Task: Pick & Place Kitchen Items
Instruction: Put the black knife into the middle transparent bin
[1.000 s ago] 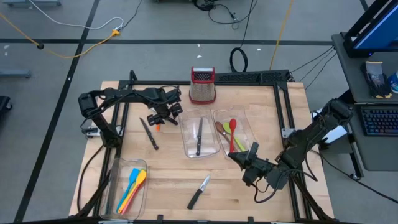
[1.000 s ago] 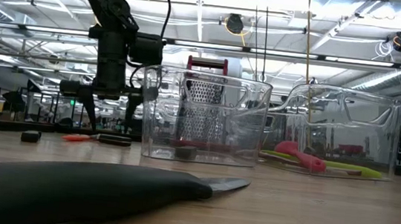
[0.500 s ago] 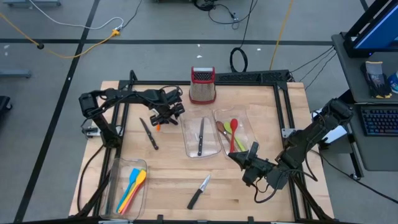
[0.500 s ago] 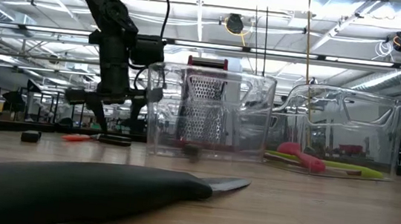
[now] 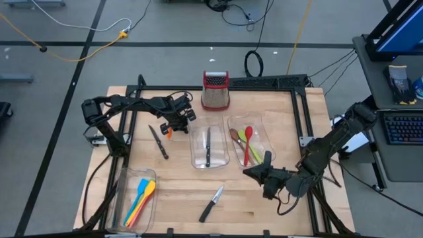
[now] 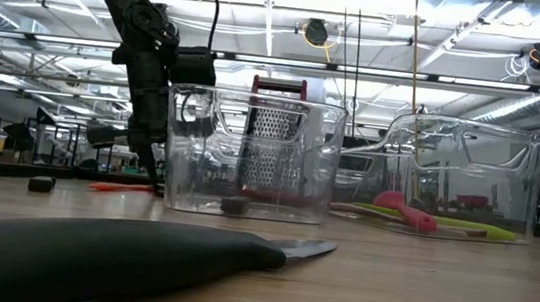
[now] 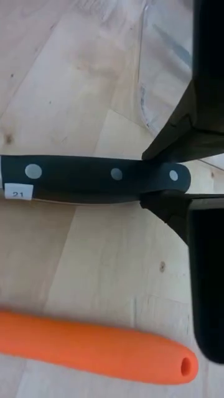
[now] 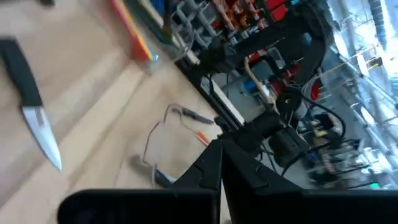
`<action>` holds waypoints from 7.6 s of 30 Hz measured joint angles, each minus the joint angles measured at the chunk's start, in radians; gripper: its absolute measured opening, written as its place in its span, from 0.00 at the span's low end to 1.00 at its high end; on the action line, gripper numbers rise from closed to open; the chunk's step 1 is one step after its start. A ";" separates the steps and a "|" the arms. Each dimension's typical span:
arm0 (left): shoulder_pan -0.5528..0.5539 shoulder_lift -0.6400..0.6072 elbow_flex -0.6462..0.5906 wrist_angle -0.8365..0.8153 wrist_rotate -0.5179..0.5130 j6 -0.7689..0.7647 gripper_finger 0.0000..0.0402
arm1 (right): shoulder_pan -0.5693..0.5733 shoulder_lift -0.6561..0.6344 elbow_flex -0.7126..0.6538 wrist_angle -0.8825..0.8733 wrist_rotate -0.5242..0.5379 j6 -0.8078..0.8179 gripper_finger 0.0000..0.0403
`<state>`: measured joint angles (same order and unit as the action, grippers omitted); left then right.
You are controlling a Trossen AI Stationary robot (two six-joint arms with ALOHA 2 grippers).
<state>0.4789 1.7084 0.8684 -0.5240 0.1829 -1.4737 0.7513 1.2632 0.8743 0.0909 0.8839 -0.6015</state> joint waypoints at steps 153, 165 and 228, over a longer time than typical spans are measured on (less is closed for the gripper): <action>0.072 0.025 0.000 0.076 -0.174 0.275 0.53 | 0.003 -0.467 -0.386 0.151 -0.153 0.321 0.00; 0.071 0.024 -0.001 0.056 -0.167 0.263 0.17 | 0.003 -0.467 -0.386 0.152 -0.153 0.328 0.00; -0.758 -0.401 -0.007 0.733 -0.203 0.787 0.17 | 0.003 -0.467 -0.386 0.193 -0.156 0.347 0.00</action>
<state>-0.2794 1.3072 0.8616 0.2092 -0.0202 -0.6867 0.7544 0.7959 0.4881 0.2844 0.7280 -0.2544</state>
